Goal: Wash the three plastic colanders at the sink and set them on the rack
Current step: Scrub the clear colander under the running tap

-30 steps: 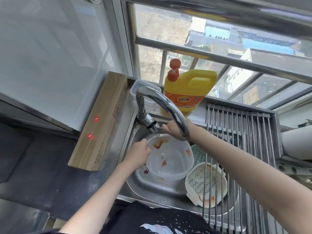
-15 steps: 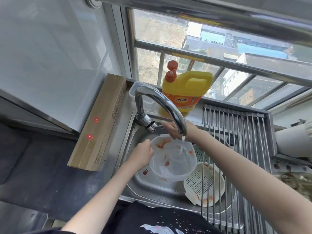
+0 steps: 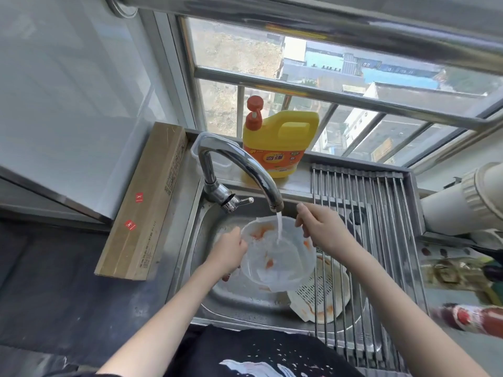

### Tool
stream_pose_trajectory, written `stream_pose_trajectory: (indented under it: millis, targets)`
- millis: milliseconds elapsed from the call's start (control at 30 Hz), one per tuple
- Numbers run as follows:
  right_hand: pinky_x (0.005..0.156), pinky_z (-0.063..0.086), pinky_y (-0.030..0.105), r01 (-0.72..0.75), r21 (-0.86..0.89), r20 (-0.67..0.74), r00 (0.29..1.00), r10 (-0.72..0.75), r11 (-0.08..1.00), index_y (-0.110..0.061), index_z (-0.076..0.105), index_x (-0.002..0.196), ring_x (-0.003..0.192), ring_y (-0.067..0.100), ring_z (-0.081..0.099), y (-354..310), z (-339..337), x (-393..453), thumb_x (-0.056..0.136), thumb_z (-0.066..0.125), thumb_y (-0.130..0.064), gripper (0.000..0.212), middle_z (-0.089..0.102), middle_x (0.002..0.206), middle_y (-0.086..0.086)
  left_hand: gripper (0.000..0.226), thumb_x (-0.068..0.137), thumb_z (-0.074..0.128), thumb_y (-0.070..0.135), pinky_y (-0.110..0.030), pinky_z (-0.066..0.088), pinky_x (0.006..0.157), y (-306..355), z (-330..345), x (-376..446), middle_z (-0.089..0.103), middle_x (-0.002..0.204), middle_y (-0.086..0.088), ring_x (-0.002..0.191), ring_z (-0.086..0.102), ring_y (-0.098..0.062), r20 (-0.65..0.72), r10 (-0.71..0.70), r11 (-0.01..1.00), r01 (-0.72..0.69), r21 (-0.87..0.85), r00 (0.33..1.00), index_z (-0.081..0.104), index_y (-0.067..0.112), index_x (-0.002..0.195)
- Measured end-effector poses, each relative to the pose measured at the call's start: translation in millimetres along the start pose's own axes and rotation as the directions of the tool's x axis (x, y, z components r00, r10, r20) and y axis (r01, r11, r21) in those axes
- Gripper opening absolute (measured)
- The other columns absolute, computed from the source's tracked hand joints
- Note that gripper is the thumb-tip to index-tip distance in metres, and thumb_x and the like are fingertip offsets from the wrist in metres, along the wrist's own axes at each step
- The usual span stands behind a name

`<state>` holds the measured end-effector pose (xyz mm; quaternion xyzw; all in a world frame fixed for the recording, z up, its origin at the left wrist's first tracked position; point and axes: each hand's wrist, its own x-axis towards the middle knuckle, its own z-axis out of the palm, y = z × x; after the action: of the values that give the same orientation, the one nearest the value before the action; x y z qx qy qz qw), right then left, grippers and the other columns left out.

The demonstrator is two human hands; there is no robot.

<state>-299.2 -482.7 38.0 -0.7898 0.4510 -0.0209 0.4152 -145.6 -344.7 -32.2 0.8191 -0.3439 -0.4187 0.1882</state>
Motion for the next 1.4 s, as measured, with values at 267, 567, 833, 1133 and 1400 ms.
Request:
stream_pose_trajectory:
  millis: [267, 567, 833, 1133, 1400]
  targets:
    - [0.077, 0.052, 0.032, 0.047, -0.203, 0.139, 0.990, -0.018, 0.978, -0.011, 0.064, 0.112, 0.091, 0.021, 0.064, 13, 34, 0, 0.092, 0.042, -0.007, 0.030, 0.068, 0.108, 0.006, 0.013, 0.095, 0.035, 0.008, -0.036, 0.030, 0.056, 2, -4, -6, 0.057, 0.080, -0.019, 0.073, 0.055, -0.038, -0.150, 0.090, 0.991, -0.075, 0.107, 0.985, 0.029, 0.011, 0.084]
    - [0.117, 0.007, 0.042, 0.372, -0.464, 0.587, 0.809, -0.035, 0.804, -0.025, 0.002, 0.153, 0.147, 0.020, -0.005, 24, 116, 3, 0.094, 0.034, -0.005, 0.070, -0.001, 0.160, -0.002, 0.008, 0.092, 0.035, 0.005, -0.033, 0.032, 0.059, -5, 2, -10, 0.058, 0.092, -0.024, 0.077, 0.055, -0.036, -0.107, 0.078, 0.996, -0.071, 0.061, 0.991, 0.028, 0.009, 0.093]
    - [0.116, 0.017, 0.038, 0.312, -0.480, 0.567, 0.823, 0.019, 0.820, -0.026, 0.003, 0.153, 0.147, 0.018, -0.003, 36, 108, 2, 0.096, 0.035, -0.009, 0.068, -0.005, 0.160, -0.004, 0.009, 0.093, 0.037, 0.008, -0.036, 0.033, 0.056, -15, 4, -5, 0.058, 0.089, -0.025, 0.077, 0.058, -0.041, -0.100, 0.114, 0.989, -0.103, 0.106, 0.988, 0.028, 0.010, 0.095]
    - [0.112, 0.030, 0.037, 0.275, -0.477, 0.486, 0.874, -0.010, 0.835, -0.028, 0.030, 0.148, 0.143, 0.018, 0.024, 39, 103, 2, 0.092, 0.032, 0.002, 0.064, 0.016, 0.159, -0.006, 0.018, 0.093, 0.036, 0.006, -0.032, 0.029, 0.045, -24, 6, 3, 0.053, 0.068, -0.013, 0.059, 0.050, -0.031, -0.130, 0.113, 0.986, -0.095, 0.139, 0.985, 0.031, 0.005, 0.111]
    - [0.062, 0.048, 0.036, -0.064, -0.128, -0.247, 0.969, 0.031, 0.990, -0.017, 0.055, 0.098, 0.074, 0.021, 0.059, 48, 77, -35, 0.092, 0.046, -0.017, 0.011, 0.063, 0.083, -0.001, 0.015, 0.092, 0.032, 0.002, -0.031, 0.023, 0.044, -25, 5, 4, 0.047, 0.060, -0.008, 0.057, 0.048, -0.032, -0.136, 0.089, 0.991, -0.074, 0.114, 0.987, 0.024, 0.015, 0.095]
